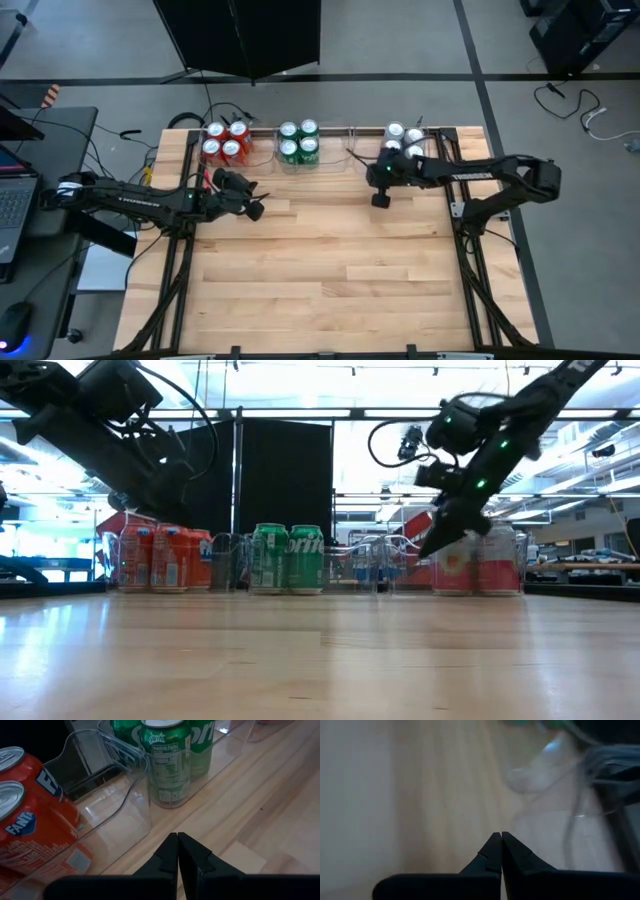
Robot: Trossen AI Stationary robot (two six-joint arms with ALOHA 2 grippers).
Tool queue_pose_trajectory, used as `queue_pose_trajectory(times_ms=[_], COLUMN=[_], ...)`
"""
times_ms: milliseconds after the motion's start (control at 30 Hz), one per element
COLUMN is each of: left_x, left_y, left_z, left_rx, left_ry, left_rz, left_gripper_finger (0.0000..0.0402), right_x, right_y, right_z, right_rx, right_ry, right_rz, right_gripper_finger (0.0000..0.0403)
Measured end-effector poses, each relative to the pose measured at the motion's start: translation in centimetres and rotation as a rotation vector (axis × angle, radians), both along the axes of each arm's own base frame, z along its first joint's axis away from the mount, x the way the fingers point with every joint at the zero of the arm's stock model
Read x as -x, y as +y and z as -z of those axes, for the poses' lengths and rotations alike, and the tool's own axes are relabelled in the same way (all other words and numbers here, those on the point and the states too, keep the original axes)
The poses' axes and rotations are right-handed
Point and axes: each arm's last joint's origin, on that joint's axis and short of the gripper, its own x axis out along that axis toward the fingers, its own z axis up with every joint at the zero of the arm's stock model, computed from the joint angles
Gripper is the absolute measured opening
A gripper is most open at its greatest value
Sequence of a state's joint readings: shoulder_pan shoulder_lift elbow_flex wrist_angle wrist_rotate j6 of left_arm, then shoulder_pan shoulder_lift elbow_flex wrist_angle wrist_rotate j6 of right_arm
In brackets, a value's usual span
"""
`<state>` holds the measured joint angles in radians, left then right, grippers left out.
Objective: Sort soda cans
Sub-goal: Move the transparent bin with sorted pink/white soda cans to the top right
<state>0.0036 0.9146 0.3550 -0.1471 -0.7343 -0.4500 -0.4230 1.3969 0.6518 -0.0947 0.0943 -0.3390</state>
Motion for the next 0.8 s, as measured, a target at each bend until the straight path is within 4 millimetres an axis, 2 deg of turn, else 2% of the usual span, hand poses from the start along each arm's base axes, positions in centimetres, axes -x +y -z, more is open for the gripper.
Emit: queue_pose_trajectory(times_ms=[167,300,400,533,800], left_x=[0.0,0.0,0.0,-0.1,-0.3], left_y=[0.0,0.0,0.0,0.0,-0.2], left_z=[0.0,0.0,0.0,-0.1,-0.1], left_rx=[0.003,0.003,0.003,0.005,0.031], left_ry=[0.0,-0.002,-0.004,-0.012,-0.009], left_rz=[0.003,0.004,0.004,0.008,0.072], left_gripper_finger=[0.0014,0.0014,0.0014,0.0014,0.0014], right_x=[1.7,2.9,3.4,3.4,2.8], right_y=[2.3,2.9,2.3,1.3,-0.3], right_z=[-0.5,-0.3,0.2,1.0,2.1], right_rx=[-0.128,-0.052,0.018,0.091,0.147], right_ry=[0.096,0.211,0.259,0.299,0.334], right_rz=[0.097,0.299,0.435,0.523,0.498], right_gripper_finger=[0.0,0.0,0.0,0.0,0.0])
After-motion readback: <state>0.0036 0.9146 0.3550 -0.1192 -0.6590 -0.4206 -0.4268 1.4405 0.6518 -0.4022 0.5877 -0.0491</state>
